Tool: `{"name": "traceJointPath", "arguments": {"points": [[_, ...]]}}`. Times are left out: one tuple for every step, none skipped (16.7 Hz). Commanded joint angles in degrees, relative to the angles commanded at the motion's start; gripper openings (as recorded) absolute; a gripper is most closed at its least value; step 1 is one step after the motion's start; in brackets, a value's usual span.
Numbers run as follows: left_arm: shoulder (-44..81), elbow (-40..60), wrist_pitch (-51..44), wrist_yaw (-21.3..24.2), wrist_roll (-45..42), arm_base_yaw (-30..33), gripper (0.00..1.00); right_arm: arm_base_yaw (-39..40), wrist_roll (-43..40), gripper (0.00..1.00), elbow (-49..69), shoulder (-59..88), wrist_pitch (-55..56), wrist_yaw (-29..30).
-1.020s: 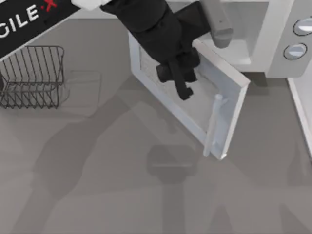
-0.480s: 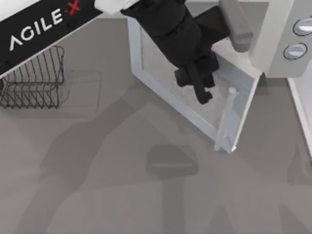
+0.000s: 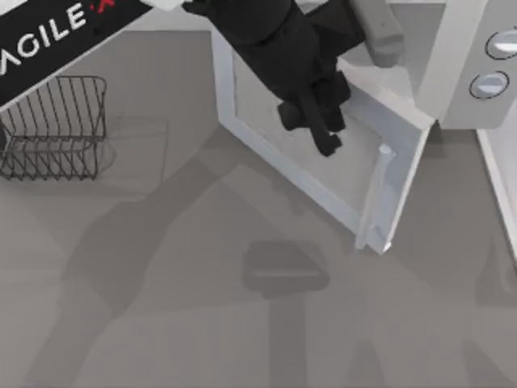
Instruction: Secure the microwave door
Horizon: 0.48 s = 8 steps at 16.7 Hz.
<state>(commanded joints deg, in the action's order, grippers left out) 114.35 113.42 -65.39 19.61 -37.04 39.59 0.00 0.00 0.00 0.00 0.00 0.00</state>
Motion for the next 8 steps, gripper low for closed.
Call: {"name": "traceJointPath", "arguments": {"points": [[0.0,0.1,0.0,0.0,0.0,0.1,0.00,0.0,0.0,1.00,0.0,0.0,0.0,0.0],[0.2,0.5,0.1,0.1,-0.2,0.6,0.00,0.0,0.0,1.00,0.0,0.0,0.0,0.0],[0.5,1.0,0.1,0.4,-0.3,1.4,0.00,0.0,0.0,1.00,0.0,0.0,0.0,0.0],[1.1,1.5,-0.1,1.0,-0.4,2.3,0.00,0.0,0.0,1.00,0.0,0.0,0.0,0.0],[2.0,1.9,-0.6,1.7,-0.5,3.2,0.00,0.0,0.0,1.00,0.0,0.0,0.0,0.0],[3.1,2.1,-1.2,2.3,-0.5,4.0,0.00,0.0,0.0,1.00,0.0,0.0,0.0,0.0],[3.9,2.1,-1.7,2.5,-0.2,4.4,0.00,0.0,0.0,1.00,0.0,0.0,0.0,0.0],[4.1,2.1,-2.0,2.3,0.4,4.4,0.00,0.0,0.0,1.00,0.0,0.0,0.0,0.0]]}}
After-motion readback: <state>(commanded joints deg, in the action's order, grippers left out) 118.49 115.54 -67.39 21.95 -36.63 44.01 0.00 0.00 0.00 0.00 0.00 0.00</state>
